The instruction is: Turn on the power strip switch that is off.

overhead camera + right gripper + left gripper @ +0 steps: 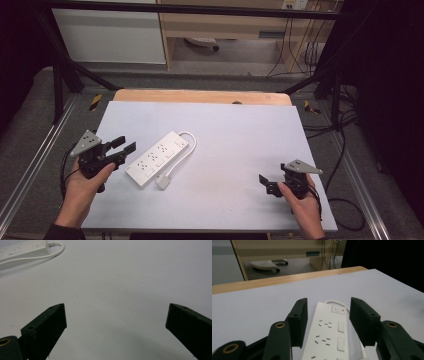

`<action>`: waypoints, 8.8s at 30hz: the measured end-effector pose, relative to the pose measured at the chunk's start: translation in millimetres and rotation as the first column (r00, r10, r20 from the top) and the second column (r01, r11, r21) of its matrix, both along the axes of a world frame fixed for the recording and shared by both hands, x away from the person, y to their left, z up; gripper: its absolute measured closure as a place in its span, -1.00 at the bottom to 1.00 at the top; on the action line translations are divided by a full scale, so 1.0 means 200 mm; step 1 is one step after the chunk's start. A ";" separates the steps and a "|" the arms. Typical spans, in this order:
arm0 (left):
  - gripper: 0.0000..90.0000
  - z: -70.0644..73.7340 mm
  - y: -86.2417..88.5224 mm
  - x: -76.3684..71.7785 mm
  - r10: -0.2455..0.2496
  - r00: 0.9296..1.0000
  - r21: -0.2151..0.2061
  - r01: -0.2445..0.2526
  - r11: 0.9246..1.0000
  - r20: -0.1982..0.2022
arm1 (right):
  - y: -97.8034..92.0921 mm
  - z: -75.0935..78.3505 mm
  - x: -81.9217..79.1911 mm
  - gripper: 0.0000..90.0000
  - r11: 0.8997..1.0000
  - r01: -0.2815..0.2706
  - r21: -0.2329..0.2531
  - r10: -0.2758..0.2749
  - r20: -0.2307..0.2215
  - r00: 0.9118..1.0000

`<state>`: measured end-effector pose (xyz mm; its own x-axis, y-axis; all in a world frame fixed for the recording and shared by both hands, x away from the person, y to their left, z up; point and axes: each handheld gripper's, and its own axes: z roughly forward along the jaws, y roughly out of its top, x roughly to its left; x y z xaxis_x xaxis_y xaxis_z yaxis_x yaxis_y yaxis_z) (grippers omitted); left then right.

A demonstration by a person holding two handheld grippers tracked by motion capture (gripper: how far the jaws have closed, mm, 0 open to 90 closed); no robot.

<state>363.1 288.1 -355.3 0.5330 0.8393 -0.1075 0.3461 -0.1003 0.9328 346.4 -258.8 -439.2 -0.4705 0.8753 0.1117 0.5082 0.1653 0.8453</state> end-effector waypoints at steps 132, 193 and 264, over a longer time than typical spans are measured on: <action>1.00 -0.39 -0.23 0.08 -0.127 0.956 0.174 0.177 0.969 -0.266 | 0.00 0.01 -0.01 -0.92 1.000 -0.008 -0.017 0.008 -0.002 1.000; 0.97 -0.34 -0.27 0.11 -0.143 0.960 0.151 0.183 0.971 -0.241 | 0.00 0.01 0.00 -0.92 1.000 -0.010 -0.018 0.010 -0.004 1.000; -0.85 -0.15 -0.11 0.12 -0.044 0.994 -0.015 0.042 0.999 -0.103 | 0.00 0.00 0.00 -0.94 0.999 -0.033 -0.013 0.033 -0.005 0.999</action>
